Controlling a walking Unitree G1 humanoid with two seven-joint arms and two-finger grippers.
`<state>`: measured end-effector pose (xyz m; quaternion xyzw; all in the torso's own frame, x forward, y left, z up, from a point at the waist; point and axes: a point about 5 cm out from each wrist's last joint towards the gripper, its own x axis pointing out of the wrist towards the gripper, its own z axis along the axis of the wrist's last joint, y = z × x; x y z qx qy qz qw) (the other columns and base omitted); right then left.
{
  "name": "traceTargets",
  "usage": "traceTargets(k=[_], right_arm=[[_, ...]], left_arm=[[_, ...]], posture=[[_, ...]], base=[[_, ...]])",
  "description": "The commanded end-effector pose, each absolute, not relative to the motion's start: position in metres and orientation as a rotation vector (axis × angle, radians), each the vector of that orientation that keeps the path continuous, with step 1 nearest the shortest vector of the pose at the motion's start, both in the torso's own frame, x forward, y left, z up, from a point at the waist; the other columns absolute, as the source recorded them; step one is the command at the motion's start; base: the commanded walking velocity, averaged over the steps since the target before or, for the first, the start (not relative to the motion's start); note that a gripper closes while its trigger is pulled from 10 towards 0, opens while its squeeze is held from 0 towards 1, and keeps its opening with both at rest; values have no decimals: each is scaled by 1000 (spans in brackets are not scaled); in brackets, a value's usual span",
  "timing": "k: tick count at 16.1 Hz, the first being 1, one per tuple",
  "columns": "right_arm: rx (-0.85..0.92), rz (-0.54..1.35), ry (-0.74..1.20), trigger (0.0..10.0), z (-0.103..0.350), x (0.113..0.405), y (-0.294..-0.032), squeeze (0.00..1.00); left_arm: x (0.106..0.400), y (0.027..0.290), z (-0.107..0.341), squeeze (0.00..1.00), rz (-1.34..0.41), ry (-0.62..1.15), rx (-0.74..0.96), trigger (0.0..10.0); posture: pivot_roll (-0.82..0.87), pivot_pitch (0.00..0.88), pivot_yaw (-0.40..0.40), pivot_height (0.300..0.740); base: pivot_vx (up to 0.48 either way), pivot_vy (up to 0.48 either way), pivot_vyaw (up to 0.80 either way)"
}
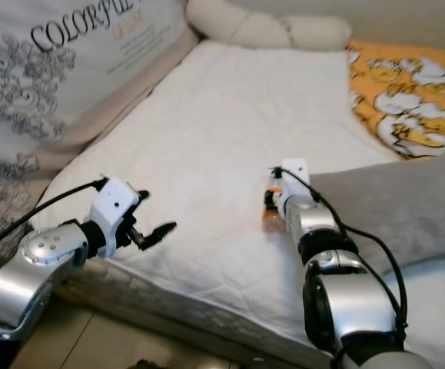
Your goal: Clean up the room
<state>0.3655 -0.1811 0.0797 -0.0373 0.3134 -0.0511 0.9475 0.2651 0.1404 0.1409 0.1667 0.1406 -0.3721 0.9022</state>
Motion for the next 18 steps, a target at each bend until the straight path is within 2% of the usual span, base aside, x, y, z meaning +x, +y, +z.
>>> traceTargets(k=[1,2,10,11,12,18], right_arm=[[-25,-113,647,10000,77,365,-181,263],[-8,-109,648,10000,77,365,-180,0],[72,-135,740,10000,62,356,-175,0],[114,-141,731,4471,62,356,-174,0],[132,-143,725,0,63,357,-173,0],[159,-143,699,0,68,360,-172,0]], left_arm=[[261,138,146,714,-821,286,357,10000],[260,138,148,718,-827,286,361,10000],[251,143,150,718,-869,324,385,10000],[251,143,150,718,-867,323,385,10000],[252,144,151,722,-867,323,386,10000],[250,139,151,722,-915,327,344,10000]], posture=[[42,145,53,740],[59,153,55,740],[94,167,46,740],[95,170,46,740],[95,172,46,740],[88,156,46,740]], base=[[0,0,0],[0,0,0],[0,0,0],[0,0,0],[0,0,0],[0,0,0]])
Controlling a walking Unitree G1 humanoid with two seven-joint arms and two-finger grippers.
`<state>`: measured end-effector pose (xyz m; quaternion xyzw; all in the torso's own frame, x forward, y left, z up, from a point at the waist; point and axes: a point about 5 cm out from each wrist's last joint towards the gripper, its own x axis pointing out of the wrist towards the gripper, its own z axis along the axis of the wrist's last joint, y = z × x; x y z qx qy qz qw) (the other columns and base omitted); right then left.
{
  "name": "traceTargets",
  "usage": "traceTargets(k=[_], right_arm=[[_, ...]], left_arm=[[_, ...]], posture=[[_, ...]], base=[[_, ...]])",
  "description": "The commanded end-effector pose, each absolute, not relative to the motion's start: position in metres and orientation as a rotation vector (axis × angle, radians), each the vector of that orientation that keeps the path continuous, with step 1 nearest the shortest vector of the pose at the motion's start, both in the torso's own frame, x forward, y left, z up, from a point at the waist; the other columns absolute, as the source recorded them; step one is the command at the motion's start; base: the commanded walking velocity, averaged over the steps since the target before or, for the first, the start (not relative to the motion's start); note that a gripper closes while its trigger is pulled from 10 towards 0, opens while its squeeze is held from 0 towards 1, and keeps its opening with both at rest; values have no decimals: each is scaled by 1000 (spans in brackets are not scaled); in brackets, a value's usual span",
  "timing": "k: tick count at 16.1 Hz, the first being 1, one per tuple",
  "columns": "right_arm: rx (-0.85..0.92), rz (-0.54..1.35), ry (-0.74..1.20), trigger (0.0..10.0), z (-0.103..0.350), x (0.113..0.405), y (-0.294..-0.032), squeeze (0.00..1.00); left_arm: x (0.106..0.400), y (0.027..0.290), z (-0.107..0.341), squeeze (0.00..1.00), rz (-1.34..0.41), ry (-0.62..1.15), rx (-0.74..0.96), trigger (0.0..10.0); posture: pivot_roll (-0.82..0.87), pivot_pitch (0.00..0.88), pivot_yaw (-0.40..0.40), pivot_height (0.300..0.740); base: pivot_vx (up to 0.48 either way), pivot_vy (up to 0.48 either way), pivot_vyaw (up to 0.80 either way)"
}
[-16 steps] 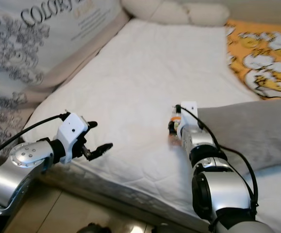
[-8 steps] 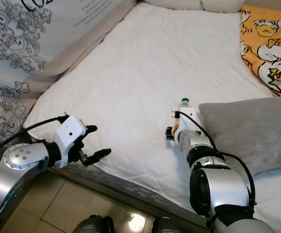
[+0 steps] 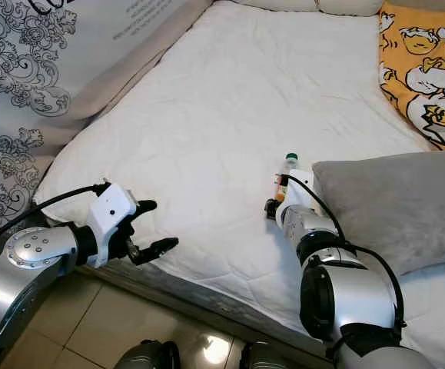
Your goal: Clean up the room
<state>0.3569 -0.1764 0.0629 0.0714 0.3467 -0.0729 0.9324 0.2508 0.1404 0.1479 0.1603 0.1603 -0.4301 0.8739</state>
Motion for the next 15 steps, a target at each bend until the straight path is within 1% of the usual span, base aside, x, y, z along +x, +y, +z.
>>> traceTargets(k=[1,3,5,7,8,10,11,13,14,15], right_arm=[[150,-135,701,0,67,360,-172,0],[161,-128,699,0,67,360,-171,0],[125,-101,672,0,70,362,-173,0],[264,-119,619,0,73,364,-173,0],[293,-97,591,0,74,365,-172,0],[286,-16,521,0,76,362,-170,0],[332,29,450,0,80,354,-169,0],[363,62,381,0,86,340,-168,0],[374,83,281,0,93,314,-164,0],[382,97,264,8588,93,305,-160,0]], left_arm=[[250,137,151,722,-924,330,331,10000],[251,135,149,722,-929,334,309,10000],[252,134,145,733,-911,335,286,10000],[252,129,142,761,-885,305,287,10000],[251,127,140,800,-874,283,294,10000],[249,125,139,784,-829,254,217,10000],[250,127,136,812,-758,258,220,10000],[250,128,135,800,-724,274,198,10000],[248,129,134,776,-704,271,172,10000],[248,131,134,780,-676,267,163,10000]], posture=[[79,144,49,740],[67,131,55,740],[26,76,75,740],[-4,33,89,740],[-22,8,97,740],[-57,0,102,740],[-70,0,102,740],[-81,0,103,740],[-102,0,107,740],[-114,0,112,740]], base=[[0,0,0],[0,0,0],[0,0,0],[0,0,0],[0,0,0],[0,0,0],[0,0,0],[0,0,0],[0,0,0],[0,0,0]])
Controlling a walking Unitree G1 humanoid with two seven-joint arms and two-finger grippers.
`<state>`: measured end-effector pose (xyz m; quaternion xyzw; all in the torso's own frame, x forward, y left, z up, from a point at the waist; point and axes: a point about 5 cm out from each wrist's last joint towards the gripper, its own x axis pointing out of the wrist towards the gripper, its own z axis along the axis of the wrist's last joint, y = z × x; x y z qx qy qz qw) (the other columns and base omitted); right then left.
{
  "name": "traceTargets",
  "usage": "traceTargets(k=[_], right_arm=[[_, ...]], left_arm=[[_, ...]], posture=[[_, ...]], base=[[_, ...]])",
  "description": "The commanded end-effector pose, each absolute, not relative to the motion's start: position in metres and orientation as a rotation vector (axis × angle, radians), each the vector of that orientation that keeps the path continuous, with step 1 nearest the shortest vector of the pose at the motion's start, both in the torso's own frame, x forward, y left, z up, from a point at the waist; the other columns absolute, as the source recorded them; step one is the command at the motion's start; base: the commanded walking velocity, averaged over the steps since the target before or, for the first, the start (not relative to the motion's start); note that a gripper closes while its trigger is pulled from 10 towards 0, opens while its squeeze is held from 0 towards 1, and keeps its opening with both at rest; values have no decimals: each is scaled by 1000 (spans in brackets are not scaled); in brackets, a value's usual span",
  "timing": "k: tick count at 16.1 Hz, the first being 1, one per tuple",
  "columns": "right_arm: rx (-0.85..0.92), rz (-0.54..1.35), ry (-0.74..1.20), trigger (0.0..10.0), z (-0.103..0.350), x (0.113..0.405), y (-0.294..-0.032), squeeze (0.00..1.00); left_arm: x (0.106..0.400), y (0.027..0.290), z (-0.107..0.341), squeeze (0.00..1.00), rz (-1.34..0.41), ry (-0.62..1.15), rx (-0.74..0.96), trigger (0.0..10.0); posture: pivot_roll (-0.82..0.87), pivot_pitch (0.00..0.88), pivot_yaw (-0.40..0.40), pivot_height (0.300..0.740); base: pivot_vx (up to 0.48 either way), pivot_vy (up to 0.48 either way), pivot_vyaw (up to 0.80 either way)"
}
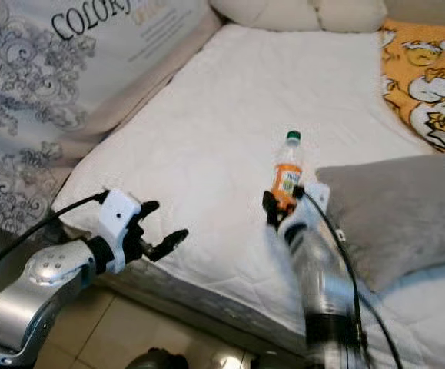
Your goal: Clean up the room
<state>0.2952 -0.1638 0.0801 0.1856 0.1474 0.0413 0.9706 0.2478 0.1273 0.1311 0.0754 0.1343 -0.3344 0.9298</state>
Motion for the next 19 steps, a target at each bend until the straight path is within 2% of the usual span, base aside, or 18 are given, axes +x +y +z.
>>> traceTargets(k=[1,3,5,6,7,8,9,10,12,14,15,16,19], right_arm=[[313,251,227,10000,93,286,-143,0],[294,293,194,10000,104,279,-138,0],[289,322,191,10000,113,266,-138,0],[283,324,191,10000,114,264,-139,0],[255,342,201,10000,113,259,-138,0],[255,349,205,10000,113,257,-137,0],[244,371,220,10000,112,253,-131,0],[243,373,230,10000,111,251,-125,0],[256,344,252,10000,107,250,-122,0],[199,372,284,10000,103,248,-126,0],[166,357,295,10000,102,247,-133,0],[164,345,285,10000,111,249,-147,0],[196,302,293,10000,109,255,-149,0]], left_arm=[[248,136,131,808,-575,274,160,10000],[243,136,127,788,-531,289,147,10000],[237,134,124,698,-491,288,129,10000],[237,134,124,698,-481,287,126,10000],[239,141,121,537,-395,287,147,10000],[240,145,121,525,-348,282,149,10000],[242,159,119,137,-227,293,100,10000],[241,173,118,0,-142,294,111,10000],[240,192,116,0,-35,316,188,10000],[242,188,119,0,-49,296,158,10000],[240,183,118,0,-64,293,177,10000],[241,171,122,0,-62,287,123,10000],[248,165,118,0,-110,295,194,10000]], posture=[[-115,0,114,740],[-114,0,105,740],[-134,0,103,740],[-134,0,103,740],[-154,0,108,740],[-159,0,108,740],[-147,0,87,740],[-101,0,57,740],[-90,0,59,740],[-90,0,41,740],[-100,0,42,740],[-118,0,37,740],[-111,0,30,740]], base=[[0,0,0],[0,0,400],[0,0,800],[0,0,800],[0,0,800],[0,0,800],[0,0,800],[0,0,800],[0,0,800],[0,0,800],[0,0,800],[0,0,800],[0,0,800]])
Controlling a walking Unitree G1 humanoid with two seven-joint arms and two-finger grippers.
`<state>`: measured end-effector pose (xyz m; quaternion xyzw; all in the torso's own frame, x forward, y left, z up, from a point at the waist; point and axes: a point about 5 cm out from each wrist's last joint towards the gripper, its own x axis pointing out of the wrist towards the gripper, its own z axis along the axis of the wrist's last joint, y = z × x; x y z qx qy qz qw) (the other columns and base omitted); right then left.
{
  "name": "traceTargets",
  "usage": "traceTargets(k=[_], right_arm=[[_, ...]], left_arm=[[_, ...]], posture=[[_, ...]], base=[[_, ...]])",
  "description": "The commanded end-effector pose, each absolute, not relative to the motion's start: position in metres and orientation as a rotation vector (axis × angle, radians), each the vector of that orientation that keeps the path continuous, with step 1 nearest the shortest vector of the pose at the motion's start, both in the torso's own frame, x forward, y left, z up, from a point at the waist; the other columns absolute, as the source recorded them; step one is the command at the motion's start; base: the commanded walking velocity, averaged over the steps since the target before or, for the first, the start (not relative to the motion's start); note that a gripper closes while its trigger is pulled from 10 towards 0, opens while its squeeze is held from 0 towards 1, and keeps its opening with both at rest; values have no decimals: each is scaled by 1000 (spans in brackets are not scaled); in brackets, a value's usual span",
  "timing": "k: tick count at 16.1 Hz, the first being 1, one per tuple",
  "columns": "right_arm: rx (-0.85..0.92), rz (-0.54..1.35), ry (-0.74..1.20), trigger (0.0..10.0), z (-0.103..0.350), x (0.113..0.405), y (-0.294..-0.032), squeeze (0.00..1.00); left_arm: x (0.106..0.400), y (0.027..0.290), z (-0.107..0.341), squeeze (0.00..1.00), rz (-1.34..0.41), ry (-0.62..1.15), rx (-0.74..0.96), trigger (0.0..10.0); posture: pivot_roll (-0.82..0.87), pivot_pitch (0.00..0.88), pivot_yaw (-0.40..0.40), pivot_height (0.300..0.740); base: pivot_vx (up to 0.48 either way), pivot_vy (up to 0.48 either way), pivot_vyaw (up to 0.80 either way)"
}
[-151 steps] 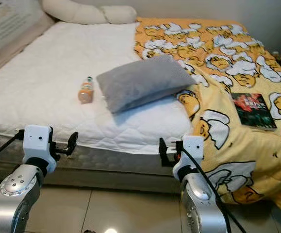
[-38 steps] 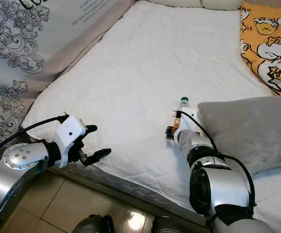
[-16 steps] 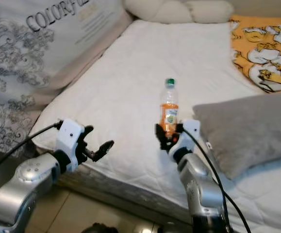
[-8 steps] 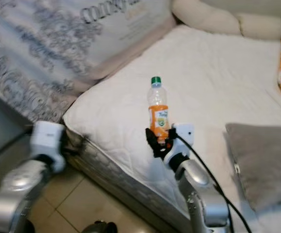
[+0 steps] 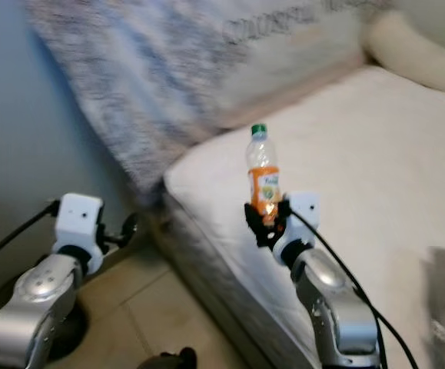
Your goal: Clean up the room
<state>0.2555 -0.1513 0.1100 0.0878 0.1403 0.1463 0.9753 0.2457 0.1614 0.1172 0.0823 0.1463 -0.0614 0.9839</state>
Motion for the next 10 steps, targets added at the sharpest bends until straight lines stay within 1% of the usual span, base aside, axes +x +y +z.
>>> traceTargets(k=[1,4,5,8,10], right_arm=[[199,320,295,10000,109,256,-146,0],[235,325,294,10000,107,259,-138,0],[255,335,299,10000,104,260,-134,0],[263,398,331,10000,100,256,-125,0],[222,418,333,10000,100,257,-123,0]], left_arm=[[251,163,123,0,-115,280,144,10000],[255,165,125,0,-110,275,118,10000],[259,167,127,0,-95,277,81,10000],[261,170,130,0,-85,237,91,10000],[262,171,129,0,-83,251,126,10000]], posture=[[-106,0,25,740],[-89,0,26,740],[-74,0,20,740],[-71,0,24,740],[-74,0,30,740]], base=[[0,0,800],[0,0,800],[0,0,800],[0,0,800],[0,0,800]])
